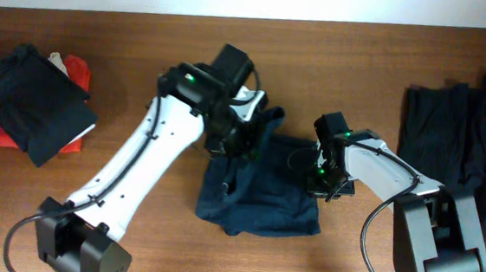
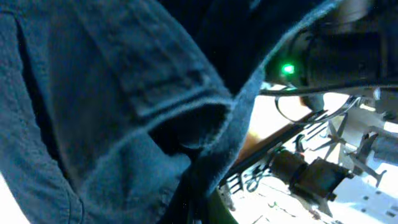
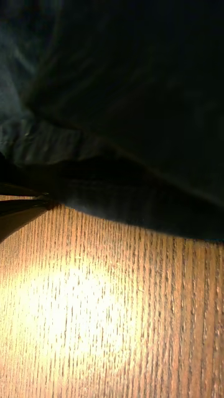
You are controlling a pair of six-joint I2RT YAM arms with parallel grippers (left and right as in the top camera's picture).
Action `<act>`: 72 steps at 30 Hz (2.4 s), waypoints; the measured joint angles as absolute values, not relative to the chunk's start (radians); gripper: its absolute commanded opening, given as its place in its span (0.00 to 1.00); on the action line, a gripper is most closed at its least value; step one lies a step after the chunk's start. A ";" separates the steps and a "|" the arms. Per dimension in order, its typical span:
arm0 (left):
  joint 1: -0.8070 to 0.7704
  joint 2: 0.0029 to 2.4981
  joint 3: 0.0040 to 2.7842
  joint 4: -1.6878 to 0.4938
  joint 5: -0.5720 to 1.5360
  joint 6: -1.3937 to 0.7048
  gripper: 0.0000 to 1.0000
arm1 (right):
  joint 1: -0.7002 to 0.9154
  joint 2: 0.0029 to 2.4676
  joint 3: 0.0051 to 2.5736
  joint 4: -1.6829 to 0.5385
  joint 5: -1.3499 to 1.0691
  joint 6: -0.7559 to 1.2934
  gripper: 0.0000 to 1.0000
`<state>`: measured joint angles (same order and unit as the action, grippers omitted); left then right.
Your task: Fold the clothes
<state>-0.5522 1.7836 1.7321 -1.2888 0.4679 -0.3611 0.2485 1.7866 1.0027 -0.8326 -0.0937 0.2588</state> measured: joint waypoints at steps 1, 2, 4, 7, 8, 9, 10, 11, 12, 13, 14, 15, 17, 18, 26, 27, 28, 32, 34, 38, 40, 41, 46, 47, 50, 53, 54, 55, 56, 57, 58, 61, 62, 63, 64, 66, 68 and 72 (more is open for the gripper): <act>-0.571 1.784 1.732 -1.280 0.461 -0.388 0.20 | 0.249 1.787 1.003 -0.833 -0.094 0.258 0.08; -0.596 1.784 1.732 -1.256 0.451 -0.430 0.63 | 0.249 1.787 1.003 -0.832 -0.094 0.258 0.08; -0.640 1.784 1.733 -1.198 0.444 -0.477 0.65 | 0.248 1.787 1.003 -0.834 -0.094 0.259 0.08; -0.659 1.784 1.734 -1.146 0.445 -0.507 0.65 | 0.248 1.787 1.003 -0.852 -0.094 0.259 0.09; -0.657 1.784 1.734 -1.133 0.445 -0.509 0.65 | 0.243 1.787 1.003 -0.888 -0.091 0.259 0.09; -0.651 1.784 1.734 -1.124 0.445 -0.509 0.65 | 0.235 1.787 1.004 -0.910 -0.089 0.259 0.09; -0.640 1.784 1.734 -1.120 0.444 -0.505 0.65 | 0.218 1.787 1.012 -0.950 -0.085 0.259 0.09; -0.617 1.784 1.734 -1.119 0.442 -0.495 0.65 | 0.187 1.787 1.032 -0.995 -0.072 0.260 0.09; -0.587 1.784 1.734 -1.119 0.434 -0.486 0.65 | 0.149 1.787 1.068 -1.044 -0.063 0.261 0.09; -0.532 1.784 1.734 -1.118 0.413 -0.471 0.66 | 0.097 1.782 1.126 -1.087 -0.048 0.262 0.09; -0.497 1.784 1.734 -1.115 0.392 -0.458 0.67 | 0.062 1.779 1.176 -1.148 -0.053 0.257 0.10; -0.467 1.784 1.734 -1.109 0.363 -0.443 0.67 | 0.024 1.765 1.259 -1.228 -0.094 0.219 0.12; -0.416 1.784 1.734 -1.084 0.296 -0.384 0.68 | -0.002 1.703 1.385 -1.283 -0.226 0.120 0.13; -0.404 1.789 1.736 -1.054 0.270 -0.341 0.68 | 0.017 1.666 1.401 -1.300 -0.309 0.070 0.13; -0.408 2.077 1.744 -0.922 0.226 -0.250 0.68 | 0.305 1.644 1.258 -1.222 -0.549 -0.005 0.16; -0.408 2.130 1.744 -0.921 0.225 -0.249 0.68 | 0.342 1.645 1.196 -1.168 -0.565 0.004 0.16; -0.408 2.160 1.744 -0.923 0.225 -0.249 0.68 | 0.364 1.647 1.156 -1.150 -0.569 0.013 0.16; -0.408 2.248 1.746 -0.963 0.218 -0.249 0.68 | 0.414 1.647 0.985 -1.009 -0.579 0.069 0.29; -0.408 2.261 1.752 -1.056 0.175 -0.248 0.66 | 0.414 1.646 0.921 -0.959 -0.566 0.083 0.34; -0.407 2.269 1.752 -1.325 0.075 -0.245 0.67 | 0.414 1.647 0.879 -0.901 -0.381 0.228 0.39; -0.406 2.271 1.751 -1.462 0.067 -0.245 0.68 | 0.408 1.647 0.878 -0.828 -0.287 0.289 0.39; -0.406 2.271 1.751 -1.497 0.070 -0.245 0.68 | 0.397 1.647 0.877 -0.776 -0.259 0.308 0.39; -0.406 2.272 1.755 -1.515 0.133 -0.242 0.72 | 0.276 1.649 0.894 -0.556 -0.195 0.329 0.39; -0.404 2.272 1.776 -1.508 0.140 -0.242 0.75 | 0.267 1.649 0.921 -0.575 -0.195 0.316 0.39; -0.395 2.267 1.888 -1.465 0.153 -0.239 0.99 | 0.267 1.649 0.988 -0.649 -0.195 0.287 0.42; -0.384 2.228 1.980 -1.398 0.205 -0.149 0.99 | 0.267 1.649 0.997 -0.676 -0.191 0.279 0.43; -0.384 2.219 1.988 -1.389 0.253 -0.081 0.99 | 0.267 1.649 0.997 -0.682 -0.190 0.278 0.42; -0.383 2.216 1.989 -1.389 0.296 -0.015 0.99 | 0.267 1.649 0.997 -0.693 -0.187 0.278 0.42; -0.384 2.216 1.984 -1.385 0.331 0.042 0.99 | 0.267 1.649 0.997 -0.703 -0.184 0.277 0.43; -0.385 2.216 1.972 -1.375 0.363 0.093 0.99 | 0.267 1.649 0.997 -0.710 -0.184 0.276 0.42; -0.385 2.216 1.947 -1.344 0.397 0.146 0.99 | 0.267 1.649 0.997 -0.715 -0.184 0.276 0.43; -0.385 2.216 1.843 -1.240 0.428 0.196 0.99 | 0.267 1.649 0.997 -0.733 -0.184 0.276 0.42; -0.385 2.216 1.814 -1.228 0.431 0.203 0.99 | 0.267 1.649 0.997 -0.736 -0.184 0.276 0.43; -0.385 2.216 1.753 -1.206 0.437 0.210 0.99 | 0.267 1.649 0.997 -0.738 -0.184 0.276 0.42; -0.385 2.216 1.704 -1.191 0.444 0.216 0.98 | 0.267 1.649 0.997 -0.738 -0.184 0.276 0.42; -0.385 2.213 1.642 -1.147 0.481 0.221 0.64 | 0.267 1.649 0.998 -0.742 -0.183 0.276 0.43; -0.383 2.198 1.584 -1.143 0.547 0.224 0.34 | 0.267 1.650 0.998 -0.749 -0.183 0.276 0.42; -0.389 2.201 1.545 -1.165 0.606 0.228 0.00 | 0.267 1.650 0.998 -0.766 -0.167 0.276 0.41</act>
<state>-0.3893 2.2009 1.5452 -1.1652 0.6056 0.2283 0.2668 1.6501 0.9981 -0.7662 -0.1665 0.2756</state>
